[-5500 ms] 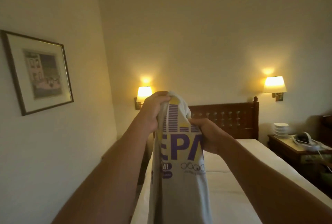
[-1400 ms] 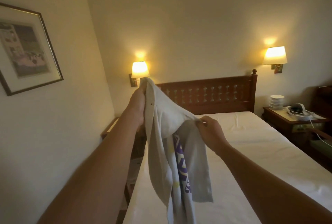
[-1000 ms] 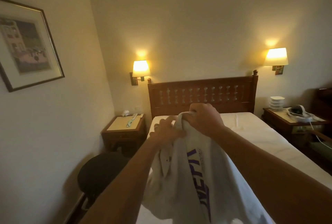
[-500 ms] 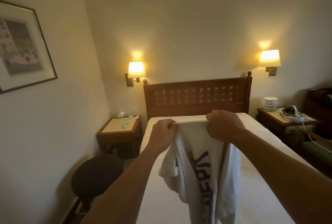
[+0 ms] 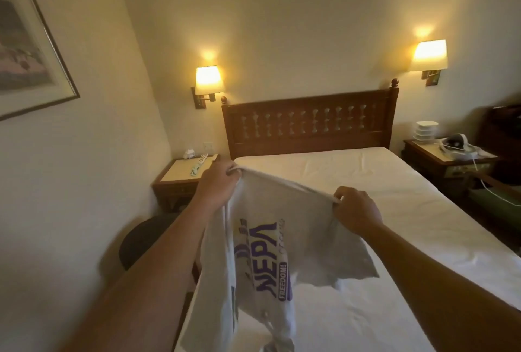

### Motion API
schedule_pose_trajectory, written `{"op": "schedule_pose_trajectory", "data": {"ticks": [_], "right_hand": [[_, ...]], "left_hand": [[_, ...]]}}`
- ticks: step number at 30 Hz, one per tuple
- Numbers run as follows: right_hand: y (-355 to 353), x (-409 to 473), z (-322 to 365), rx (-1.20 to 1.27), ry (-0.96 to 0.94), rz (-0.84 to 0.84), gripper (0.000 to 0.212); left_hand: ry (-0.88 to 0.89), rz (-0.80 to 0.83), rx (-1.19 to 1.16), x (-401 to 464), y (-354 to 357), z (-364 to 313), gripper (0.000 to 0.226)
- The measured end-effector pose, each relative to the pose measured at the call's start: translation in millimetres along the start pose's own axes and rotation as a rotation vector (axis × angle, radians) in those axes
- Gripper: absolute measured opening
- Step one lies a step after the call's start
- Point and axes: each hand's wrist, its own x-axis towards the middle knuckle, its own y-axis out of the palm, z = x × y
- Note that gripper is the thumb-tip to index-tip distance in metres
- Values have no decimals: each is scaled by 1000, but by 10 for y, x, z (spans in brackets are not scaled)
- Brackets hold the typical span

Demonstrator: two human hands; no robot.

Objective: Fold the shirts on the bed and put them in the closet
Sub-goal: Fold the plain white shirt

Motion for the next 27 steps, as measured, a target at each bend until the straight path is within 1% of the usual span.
{"op": "schedule_pose_trajectory", "data": {"ticks": [1, 3, 4, 5, 6, 9, 11, 13, 14, 16, 17, 19, 20, 21, 22, 23, 25, 26, 27], "right_hand": [[25, -14, 6, 155, 51, -20, 7], [22, -52, 48, 417, 79, -27, 8], [15, -80, 60, 474, 47, -13, 8], [8, -109, 57, 466, -8, 3, 9], [-5, -125, 31, 393, -77, 19, 11], [-44, -181, -173, -88, -276, 146, 26], [-33, -218, -373, -276, -318, 221, 25], [33, -269, -578, -336, -294, 271, 15], [76, -301, -694, -337, -261, 296, 13], [168, -386, -952, -285, -133, 308, 21], [204, -427, -1051, -218, -57, 296, 23], [319, -490, -1220, -58, 69, 252, 27], [372, -503, -1268, -8, 117, 237, 27], [431, -497, -1314, 0, 155, 235, 25], [471, -478, -1356, -31, 169, 244, 22], [508, -452, -1415, -85, 184, 278, 19], [553, -341, -1542, -176, 221, 365, 12], [576, -273, -1600, -221, 235, 396, 11], [620, -173, -1660, -266, 241, 417, 13]], "left_hand": [[-17, -22, -35, -38, -21, 40, 18], [-47, -70, -97, -89, -95, 121, 18], [-59, -78, -97, -110, -127, 162, 17], [-51, -80, -62, -135, -157, 206, 17], [-30, -77, 9, -159, -189, 257, 17], [72, -23, 306, -271, -201, 439, 22], [194, 19, 418, -373, -96, 593, 24], [302, 43, 461, -460, 79, 740, 22], [305, 45, 467, -478, 172, 823, 19], [241, 34, 465, -525, 359, 984, 15], [194, 43, 422, -552, 439, 1050, 17], [25, 145, 222, -611, 607, 1136, 19], [-68, 235, 132, -623, 683, 1169, 20], [-141, 328, 74, -613, 785, 1215, 21], [-170, 401, 68, -598, 862, 1274, 25], [-176, 459, 91, -583, 945, 1331, 33], [-130, 541, 206, -493, 1093, 1471, 61], [-106, 588, 286, -434, 1152, 1524, 72], [-88, 648, 362, -337, 1241, 1522, 78]]}}
